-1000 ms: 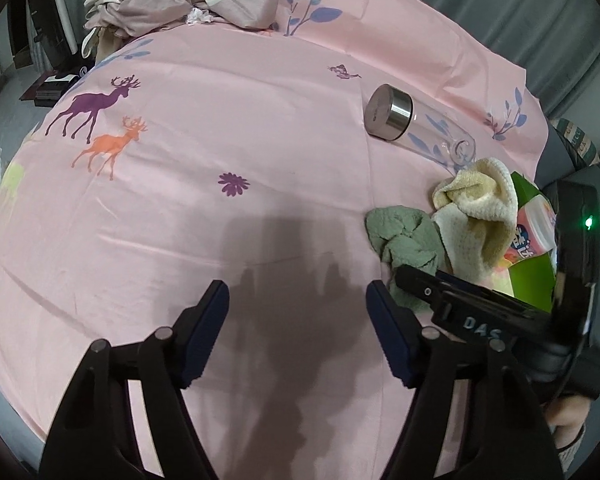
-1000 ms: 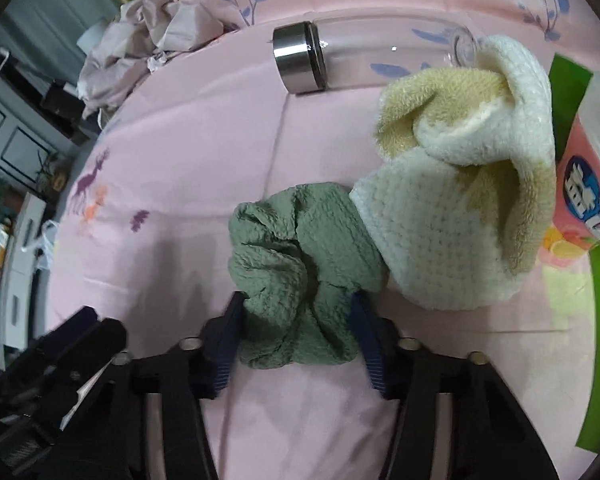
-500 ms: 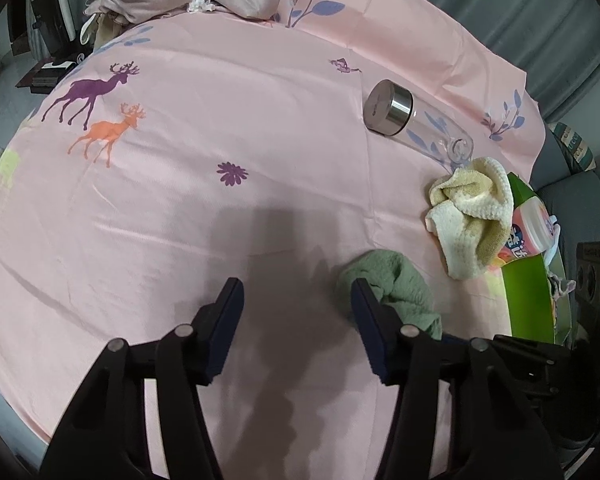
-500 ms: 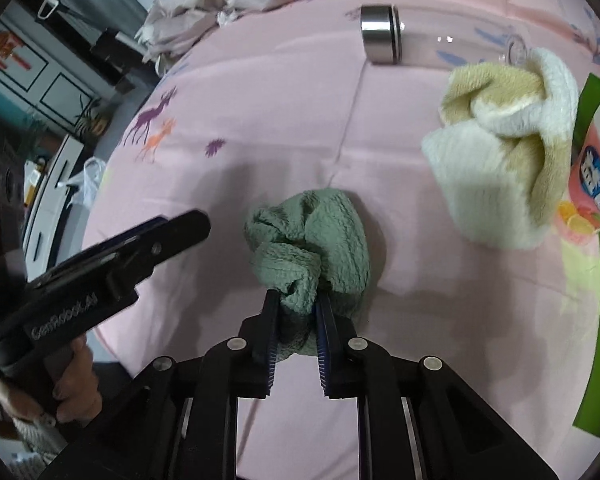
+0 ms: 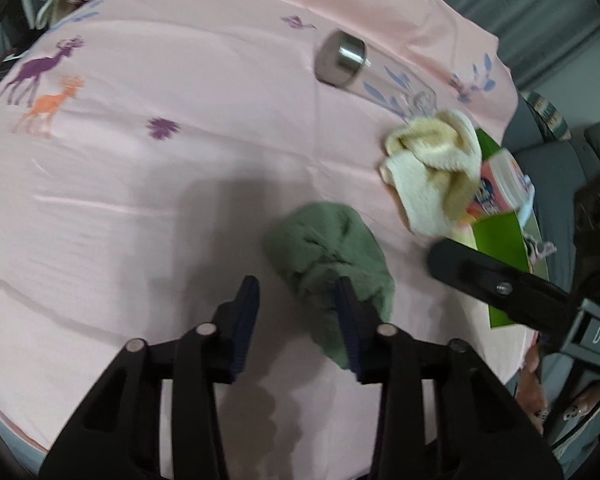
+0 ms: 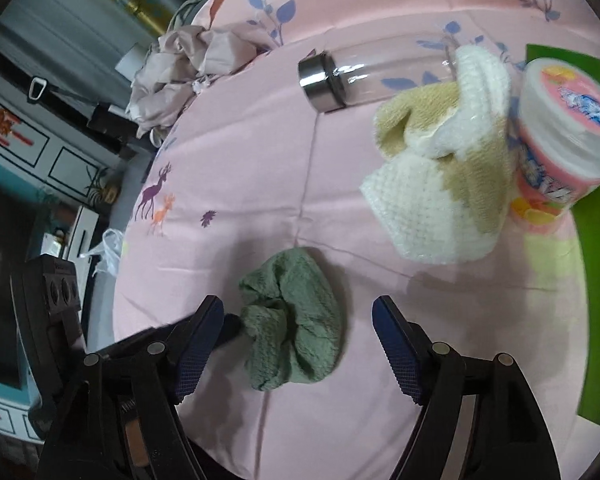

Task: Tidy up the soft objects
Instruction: 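Grasp the green cloth with the right tool and lift, then carry the green cloth over the green box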

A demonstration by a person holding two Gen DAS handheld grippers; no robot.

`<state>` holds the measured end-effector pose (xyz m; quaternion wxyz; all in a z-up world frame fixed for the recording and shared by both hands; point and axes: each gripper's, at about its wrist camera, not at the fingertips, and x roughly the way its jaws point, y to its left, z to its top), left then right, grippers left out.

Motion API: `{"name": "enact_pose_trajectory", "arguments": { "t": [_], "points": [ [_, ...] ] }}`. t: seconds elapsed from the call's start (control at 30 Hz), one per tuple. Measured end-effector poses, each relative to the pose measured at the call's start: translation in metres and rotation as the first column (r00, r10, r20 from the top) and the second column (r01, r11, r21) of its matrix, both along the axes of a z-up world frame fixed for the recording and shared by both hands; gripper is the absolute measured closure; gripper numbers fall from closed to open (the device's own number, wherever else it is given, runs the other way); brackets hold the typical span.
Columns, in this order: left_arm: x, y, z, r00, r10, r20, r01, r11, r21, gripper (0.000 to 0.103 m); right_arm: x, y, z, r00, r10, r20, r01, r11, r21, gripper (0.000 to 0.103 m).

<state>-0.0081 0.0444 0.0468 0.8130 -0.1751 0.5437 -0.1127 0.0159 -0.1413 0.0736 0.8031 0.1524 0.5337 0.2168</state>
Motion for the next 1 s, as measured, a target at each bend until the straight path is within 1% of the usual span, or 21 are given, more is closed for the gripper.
{"name": "enact_pose_trajectory", "arguments": {
  "t": [0.03,0.1,0.2,0.3,0.37,0.4,0.43,0.47,0.5,0.53,0.6,0.67,0.8,0.9,0.93,0.97,1.0],
  "points": [
    [0.000,-0.004,-0.002,1.000,-0.010,-0.007,0.010,1.000,-0.004,0.072,0.000,0.006,-0.003,1.000,0.004,-0.007,-0.004,1.000,0.004,0.025],
    [-0.001,-0.011,-0.006,0.999,-0.029,-0.022,0.029,1.000,-0.004,0.073,0.001,0.013,-0.012,0.999,0.019,-0.031,-0.019,1.000,0.009,0.025],
    [0.000,-0.020,-0.012,0.998,-0.053,-0.035,0.053,0.999,0.000,0.076,0.004,0.025,-0.025,0.998,0.041,-0.057,-0.042,0.999,-0.014,0.030],
    [0.001,-0.025,-0.017,0.996,-0.070,-0.049,0.069,0.998,-0.010,0.080,0.007,0.029,-0.036,0.995,0.051,-0.091,-0.053,0.998,-0.016,0.036],
    [0.002,-0.027,-0.020,0.996,-0.073,-0.056,0.072,0.997,-0.016,0.083,0.009,0.029,-0.044,0.993,0.041,-0.106,-0.044,0.999,-0.024,0.043],
    [0.002,-0.028,-0.021,0.996,-0.071,-0.057,0.070,0.997,-0.013,0.083,0.010,0.028,-0.046,0.994,0.033,-0.105,-0.034,0.999,-0.014,0.048],
    [0.003,-0.029,-0.022,0.996,-0.071,-0.053,0.070,0.997,-0.012,0.086,0.010,0.027,-0.047,0.994,0.033,-0.106,-0.033,0.999,0.005,0.058],
    [0.003,-0.030,-0.023,0.996,-0.073,-0.052,0.072,0.997,-0.014,0.089,0.011,0.026,-0.050,0.992,0.041,-0.122,-0.037,0.999,0.032,0.064],
    [0.004,-0.030,-0.023,0.996,-0.074,-0.053,0.073,0.997,-0.018,0.090,0.011,0.025,-0.053,0.990,0.045,-0.136,-0.040,0.998,0.044,0.065],
    [0.005,-0.031,-0.023,0.996,-0.074,-0.050,0.073,0.997,-0.022,0.091,0.010,0.025,-0.054,0.990,0.045,-0.134,-0.039,0.998,0.044,0.068],
    [0.003,-0.034,-0.019,0.996,-0.083,-0.025,0.083,0.997,-0.007,0.094,0.009,0.025,-0.053,0.991,0.047,-0.128,-0.041,0.998,0.047,0.071],
    [0.000,-0.036,-0.014,0.996,-0.089,-0.001,0.089,0.996,0.017,0.095,0.007,0.027,-0.051,0.991,0.059,-0.121,-0.051,0.997,0.065,0.071],
    [-0.005,-0.038,0.002,0.994,-0.086,0.070,0.084,0.996,0.029,0.095,0.001,0.028,-0.035,0.996,0.063,-0.063,-0.058,0.995,0.081,0.071],
    [-0.012,-0.041,0.025,0.982,-0.093,0.162,0.088,0.995,0.042,0.095,-0.007,0.024,-0.010,0.998,0.062,0.020,-0.063,0.994,0.094,0.071],
    [-0.014,-0.043,0.036,0.975,-0.097,0.202,0.089,0.995,0.050,0.095,-0.009,0.024,-0.003,0.997,0.060,0.045,-0.064,0.993,0.094,0.071],
    [-0.016,-0.045,0.044,0.968,-0.099,0.230,0.089,0.995,0.053,0.095,-0.013,0.021,0.010,0.994,0.057,0.089,-0.065,0.993,0.094,0.071],
    [-0.017,-0.047,0.051,0.961,-0.103,0.257,0.092,0.994,0.056,0.095,-0.015,0.019,0.018,0.992,0.053,0.113,-0.064,0.994,0.093,0.071]
  ]
}}
